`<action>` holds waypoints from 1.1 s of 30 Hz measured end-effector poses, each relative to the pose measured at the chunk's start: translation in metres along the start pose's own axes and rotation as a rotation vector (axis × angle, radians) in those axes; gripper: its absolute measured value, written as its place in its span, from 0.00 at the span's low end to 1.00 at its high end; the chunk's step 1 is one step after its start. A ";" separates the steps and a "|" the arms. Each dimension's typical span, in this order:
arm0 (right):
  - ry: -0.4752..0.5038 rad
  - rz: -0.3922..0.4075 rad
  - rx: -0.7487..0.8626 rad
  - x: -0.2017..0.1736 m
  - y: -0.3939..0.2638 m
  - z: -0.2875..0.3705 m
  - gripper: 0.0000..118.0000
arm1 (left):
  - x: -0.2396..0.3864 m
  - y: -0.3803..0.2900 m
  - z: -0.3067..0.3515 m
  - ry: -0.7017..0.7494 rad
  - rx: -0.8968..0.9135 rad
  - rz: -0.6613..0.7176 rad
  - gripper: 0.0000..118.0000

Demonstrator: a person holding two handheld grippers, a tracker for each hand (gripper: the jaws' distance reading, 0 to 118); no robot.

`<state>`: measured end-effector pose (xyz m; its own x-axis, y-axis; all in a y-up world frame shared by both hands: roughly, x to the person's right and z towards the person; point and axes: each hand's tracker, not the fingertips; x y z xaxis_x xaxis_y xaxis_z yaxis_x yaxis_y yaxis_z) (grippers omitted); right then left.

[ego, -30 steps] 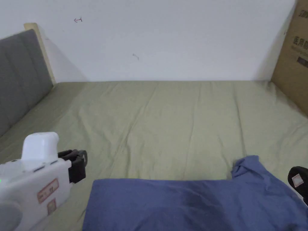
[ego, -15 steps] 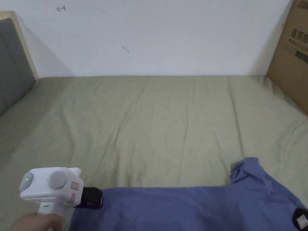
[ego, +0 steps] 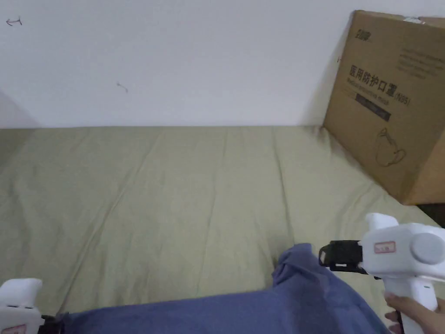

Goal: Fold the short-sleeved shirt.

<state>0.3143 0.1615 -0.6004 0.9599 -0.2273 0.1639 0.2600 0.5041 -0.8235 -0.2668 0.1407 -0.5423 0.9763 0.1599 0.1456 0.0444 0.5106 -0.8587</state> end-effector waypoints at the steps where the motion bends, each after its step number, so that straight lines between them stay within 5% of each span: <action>1: -0.022 -0.013 -0.089 0.005 0.010 -0.020 0.90 | -0.007 0.001 0.000 -0.007 0.012 0.019 0.00; 5: -0.146 -0.103 -0.191 0.022 0.026 -0.076 0.90 | -0.010 -0.002 0.011 0.001 0.023 0.046 0.00; 8: -0.197 -0.077 -0.287 0.022 0.011 -0.098 0.86 | -0.012 -0.006 0.008 0.017 -0.012 0.037 0.00; 10: -0.223 0.061 -0.299 0.005 -0.002 -0.097 0.63 | -0.015 -0.007 0.004 0.030 -0.018 0.015 0.00; 12: -0.192 0.177 -0.239 -0.015 -0.012 -0.080 0.09 | -0.018 -0.007 0.002 0.036 -0.012 0.014 0.00; 13: -0.174 0.204 -0.246 -0.021 -0.015 -0.075 0.01 | -0.019 -0.008 0.002 0.034 -0.004 0.028 0.00; 15: -0.155 0.216 -0.235 -0.025 -0.021 -0.063 0.01 | -0.023 -0.006 0.001 0.022 0.013 0.069 0.00; 18: -0.040 0.126 -0.186 -0.014 -0.020 -0.044 0.01 | -0.025 -0.003 0.003 0.018 0.057 0.106 0.00; 21: -0.103 0.049 0.018 -0.003 -0.006 -0.013 0.01 | -0.031 0.010 0.009 0.042 0.130 0.140 0.00; 24: -0.037 -0.066 0.189 0.007 0.008 0.020 0.01 | -0.039 0.021 0.019 0.047 0.219 0.182 0.00; 33: -0.008 -0.064 0.253 0.019 -0.077 0.095 0.01 | -0.025 -0.018 0.070 -0.011 0.250 0.096 0.00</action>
<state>0.3220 0.1975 -0.4821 0.9412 -0.2595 0.2165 0.3373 0.6817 -0.6492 -0.3066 0.1861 -0.4959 0.9712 0.2261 0.0756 -0.1033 0.6851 -0.7211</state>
